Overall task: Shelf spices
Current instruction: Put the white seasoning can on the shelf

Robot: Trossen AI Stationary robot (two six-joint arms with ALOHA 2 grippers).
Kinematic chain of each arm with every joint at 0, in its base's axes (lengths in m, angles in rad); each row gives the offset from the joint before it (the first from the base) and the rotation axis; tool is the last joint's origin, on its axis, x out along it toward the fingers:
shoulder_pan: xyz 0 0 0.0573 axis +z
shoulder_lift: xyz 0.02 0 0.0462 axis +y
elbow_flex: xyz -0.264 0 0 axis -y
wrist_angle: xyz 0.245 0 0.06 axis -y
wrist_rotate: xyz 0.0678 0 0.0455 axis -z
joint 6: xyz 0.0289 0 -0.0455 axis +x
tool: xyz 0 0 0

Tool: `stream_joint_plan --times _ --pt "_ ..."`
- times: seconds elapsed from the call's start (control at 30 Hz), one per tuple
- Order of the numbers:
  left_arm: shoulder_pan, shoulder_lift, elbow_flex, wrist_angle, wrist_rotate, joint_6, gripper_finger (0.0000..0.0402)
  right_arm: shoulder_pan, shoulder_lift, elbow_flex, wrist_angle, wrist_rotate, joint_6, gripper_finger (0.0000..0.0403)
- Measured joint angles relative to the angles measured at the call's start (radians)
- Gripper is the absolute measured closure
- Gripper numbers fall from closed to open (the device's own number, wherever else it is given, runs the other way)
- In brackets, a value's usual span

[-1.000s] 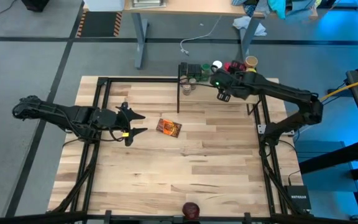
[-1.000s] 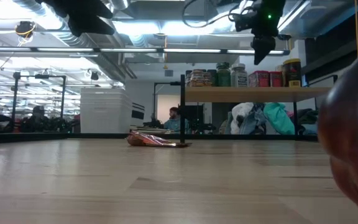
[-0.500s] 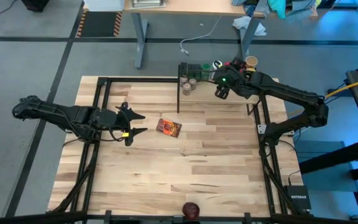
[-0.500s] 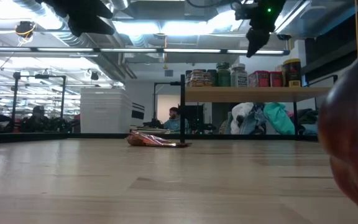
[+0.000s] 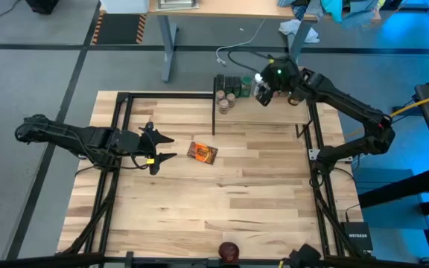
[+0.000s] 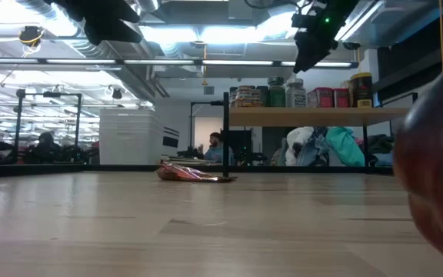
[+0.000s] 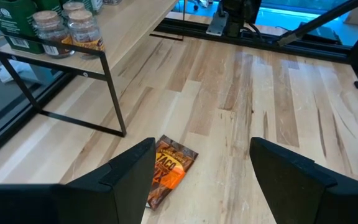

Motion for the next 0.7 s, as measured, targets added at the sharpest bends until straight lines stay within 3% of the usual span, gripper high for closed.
stream_joint_plan --times 0.2,0.7 --pt "0.0 0.0 0.0 0.0 0.0 0.002 0.0147 -0.087 0.0 0.0 0.053 -0.158 0.04 0.0121" --pt "0.0 0.0 0.0 0.001 0.0 0.013 0.0147 -0.141 0.105 -0.002 0.08 -0.201 0.099 0.0121"
